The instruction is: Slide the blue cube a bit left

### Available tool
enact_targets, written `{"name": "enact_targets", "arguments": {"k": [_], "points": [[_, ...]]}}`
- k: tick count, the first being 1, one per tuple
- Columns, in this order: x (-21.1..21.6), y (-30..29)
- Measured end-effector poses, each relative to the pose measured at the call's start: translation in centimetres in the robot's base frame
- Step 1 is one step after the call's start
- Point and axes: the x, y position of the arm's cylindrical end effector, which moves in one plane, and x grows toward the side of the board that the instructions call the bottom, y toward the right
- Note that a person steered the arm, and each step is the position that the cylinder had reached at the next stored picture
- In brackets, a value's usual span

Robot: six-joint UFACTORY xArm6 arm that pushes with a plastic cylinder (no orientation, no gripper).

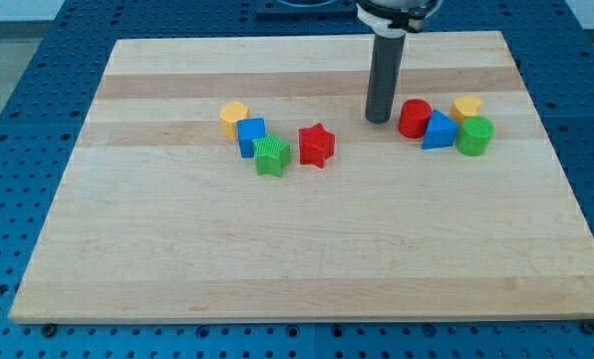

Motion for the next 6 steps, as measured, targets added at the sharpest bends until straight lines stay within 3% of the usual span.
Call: {"name": "enact_targets", "arguments": {"k": [3, 4, 5, 6], "points": [[0.3, 3.0], [0.3, -0.6], [-0.6, -8.7], [1.1, -13.7]]}}
